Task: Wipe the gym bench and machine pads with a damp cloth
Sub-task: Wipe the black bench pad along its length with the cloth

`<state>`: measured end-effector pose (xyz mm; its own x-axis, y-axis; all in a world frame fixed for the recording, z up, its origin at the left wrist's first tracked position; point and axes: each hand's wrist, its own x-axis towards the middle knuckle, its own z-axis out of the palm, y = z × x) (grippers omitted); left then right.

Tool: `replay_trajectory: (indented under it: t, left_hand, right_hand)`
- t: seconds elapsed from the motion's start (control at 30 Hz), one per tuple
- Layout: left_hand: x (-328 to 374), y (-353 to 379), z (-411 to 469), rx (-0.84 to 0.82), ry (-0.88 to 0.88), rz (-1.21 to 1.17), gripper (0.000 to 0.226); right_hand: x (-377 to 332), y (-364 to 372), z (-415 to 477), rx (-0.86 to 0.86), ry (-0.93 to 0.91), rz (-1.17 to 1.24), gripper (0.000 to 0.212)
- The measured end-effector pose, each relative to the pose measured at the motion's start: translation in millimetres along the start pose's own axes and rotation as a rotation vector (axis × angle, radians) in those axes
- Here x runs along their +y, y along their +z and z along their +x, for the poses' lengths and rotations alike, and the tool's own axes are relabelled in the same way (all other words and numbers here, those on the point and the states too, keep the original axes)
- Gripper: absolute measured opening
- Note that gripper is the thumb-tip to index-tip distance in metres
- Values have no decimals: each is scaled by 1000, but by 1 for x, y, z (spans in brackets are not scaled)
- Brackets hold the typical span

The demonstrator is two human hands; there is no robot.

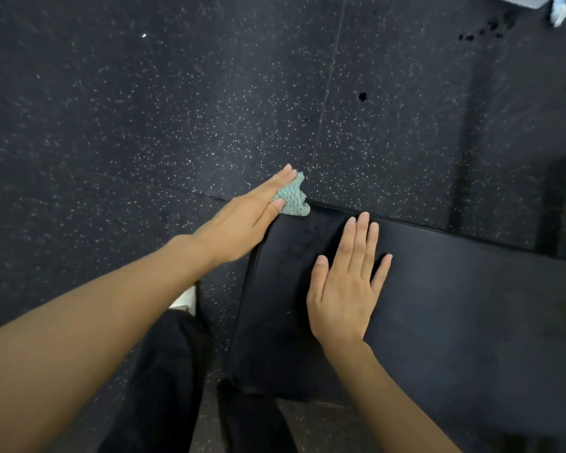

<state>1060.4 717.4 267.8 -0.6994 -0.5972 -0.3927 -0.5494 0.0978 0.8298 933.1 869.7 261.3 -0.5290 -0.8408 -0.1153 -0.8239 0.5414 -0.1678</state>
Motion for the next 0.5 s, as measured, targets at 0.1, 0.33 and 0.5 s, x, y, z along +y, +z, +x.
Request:
replay_trajectory:
  t: [0.1, 0.33, 0.5]
  left_hand:
    - [-2, 10, -2, 87, 24, -33, 51]
    - [-18, 28, -28, 194, 84, -69, 53]
    - [-31, 40, -41, 229, 150, -163, 54]
  right_hand:
    - [0, 2, 0, 18, -9, 7, 64]
    - [0, 3, 1, 48, -25, -1, 63]
    - [0, 5, 0, 78, -65, -29, 64]
